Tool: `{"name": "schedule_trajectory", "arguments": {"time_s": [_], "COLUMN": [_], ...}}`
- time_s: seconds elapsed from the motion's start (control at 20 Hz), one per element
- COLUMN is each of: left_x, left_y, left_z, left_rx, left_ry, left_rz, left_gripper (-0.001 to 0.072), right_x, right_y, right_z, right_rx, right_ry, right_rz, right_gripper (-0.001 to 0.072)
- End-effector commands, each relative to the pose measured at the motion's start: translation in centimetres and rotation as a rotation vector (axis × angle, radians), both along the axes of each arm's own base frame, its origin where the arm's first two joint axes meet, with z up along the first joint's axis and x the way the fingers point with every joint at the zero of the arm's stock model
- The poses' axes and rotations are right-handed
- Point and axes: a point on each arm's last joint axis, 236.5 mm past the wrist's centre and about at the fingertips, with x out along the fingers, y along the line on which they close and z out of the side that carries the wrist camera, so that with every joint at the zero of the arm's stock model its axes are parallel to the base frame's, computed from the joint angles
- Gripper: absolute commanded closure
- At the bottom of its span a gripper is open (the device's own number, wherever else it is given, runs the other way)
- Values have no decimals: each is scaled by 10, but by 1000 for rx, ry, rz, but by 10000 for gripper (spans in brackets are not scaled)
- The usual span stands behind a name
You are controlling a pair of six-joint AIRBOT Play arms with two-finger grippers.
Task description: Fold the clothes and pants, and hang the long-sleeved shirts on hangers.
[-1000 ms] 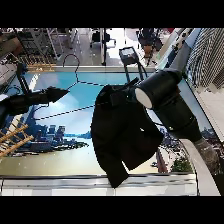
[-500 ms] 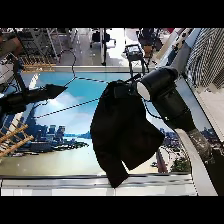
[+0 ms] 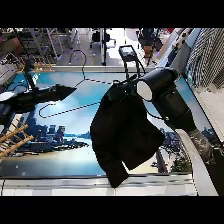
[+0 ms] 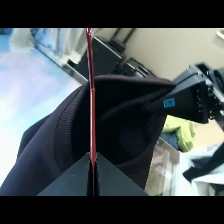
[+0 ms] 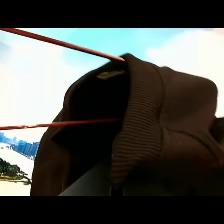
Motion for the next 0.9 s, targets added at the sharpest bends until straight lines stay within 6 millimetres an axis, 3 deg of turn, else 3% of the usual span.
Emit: {"name": "schedule_trajectory", "arguments": {"time_s": [0.0, 0.25, 0.35, 0.55, 0.75, 0.8, 0.85], "left_x": [-3, -32, -32, -25, -29, -33, -37], "left_y": [-15, -26, -26, -23, -19, -18, -17], "left_z": [-5, -18, -18, 9, 22, 24, 25], "left_rx": [6, -10, -15, -147, -254, -281, -306], "left_ry": [-4, 4, 6, -46, -101, -119, -137], "left_rz": [-29, -199, -201, -181, -222, -249, -273], "left_gripper": [694, 694, 694, 694, 694, 694, 694], "right_x": [-15, -27, -36, -70, -73, -70, -68], "right_y": [12, 13, 24, 65, 64, 57, 50], "right_z": [14, 34, 34, 37, 44, 47, 53], "right_rx": [-22, -168, -156, -70, -111, -145, -185], "right_ry": [-36, -143, -141, -138, -189, -211, -242], "right_rz": [129, 343, 416, 666, 725, 722, 724], "right_gripper": [686, 687, 687, 686, 683, 615, 488]}}
